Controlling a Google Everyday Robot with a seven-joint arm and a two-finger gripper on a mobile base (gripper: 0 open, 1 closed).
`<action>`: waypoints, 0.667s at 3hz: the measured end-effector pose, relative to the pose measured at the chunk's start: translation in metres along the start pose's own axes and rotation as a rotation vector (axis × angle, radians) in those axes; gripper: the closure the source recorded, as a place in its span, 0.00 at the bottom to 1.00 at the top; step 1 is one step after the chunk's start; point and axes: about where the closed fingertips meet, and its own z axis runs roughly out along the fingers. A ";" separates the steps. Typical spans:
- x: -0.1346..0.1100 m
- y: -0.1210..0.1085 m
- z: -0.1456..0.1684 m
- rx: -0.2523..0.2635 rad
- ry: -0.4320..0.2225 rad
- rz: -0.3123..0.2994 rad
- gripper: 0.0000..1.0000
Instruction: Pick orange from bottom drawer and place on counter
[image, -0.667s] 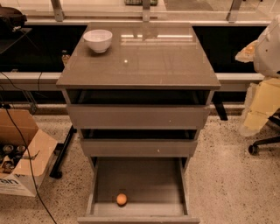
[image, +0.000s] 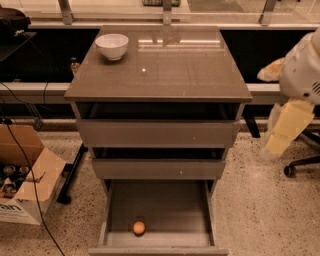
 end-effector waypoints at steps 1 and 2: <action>-0.011 0.000 0.039 -0.027 -0.132 -0.036 0.00; -0.018 0.000 0.084 -0.066 -0.277 -0.061 0.00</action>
Offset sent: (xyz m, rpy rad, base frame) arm 0.0452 0.0564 -0.1219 0.4473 -0.0383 0.2209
